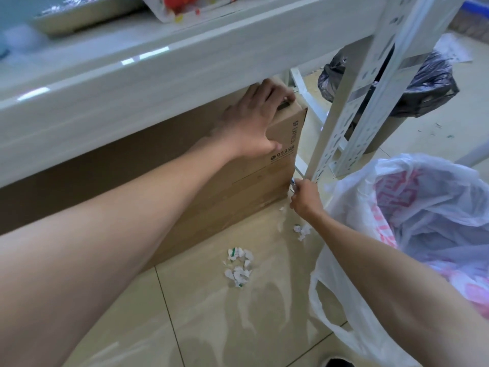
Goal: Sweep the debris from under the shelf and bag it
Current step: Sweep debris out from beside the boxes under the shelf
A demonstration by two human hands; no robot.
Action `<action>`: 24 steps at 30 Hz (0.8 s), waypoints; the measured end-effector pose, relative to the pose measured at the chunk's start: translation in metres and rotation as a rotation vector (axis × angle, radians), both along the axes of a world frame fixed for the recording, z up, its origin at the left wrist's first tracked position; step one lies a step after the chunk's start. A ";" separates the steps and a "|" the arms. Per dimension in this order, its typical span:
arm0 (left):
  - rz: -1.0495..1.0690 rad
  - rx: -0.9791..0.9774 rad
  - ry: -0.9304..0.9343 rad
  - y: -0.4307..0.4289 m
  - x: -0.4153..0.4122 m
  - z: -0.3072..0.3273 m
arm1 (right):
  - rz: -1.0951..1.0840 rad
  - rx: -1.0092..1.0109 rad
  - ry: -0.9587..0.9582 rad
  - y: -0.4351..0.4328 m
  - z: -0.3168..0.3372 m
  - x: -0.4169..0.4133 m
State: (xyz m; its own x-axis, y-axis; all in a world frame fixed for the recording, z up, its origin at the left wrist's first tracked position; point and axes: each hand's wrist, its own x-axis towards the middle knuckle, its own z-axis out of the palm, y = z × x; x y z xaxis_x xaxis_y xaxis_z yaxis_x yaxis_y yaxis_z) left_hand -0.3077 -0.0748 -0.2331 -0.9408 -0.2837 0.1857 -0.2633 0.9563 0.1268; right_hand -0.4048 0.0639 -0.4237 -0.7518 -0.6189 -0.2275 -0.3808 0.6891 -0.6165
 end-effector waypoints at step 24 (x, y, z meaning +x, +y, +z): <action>0.013 0.063 0.023 0.004 0.005 0.006 | 0.057 0.267 0.190 0.061 0.068 0.036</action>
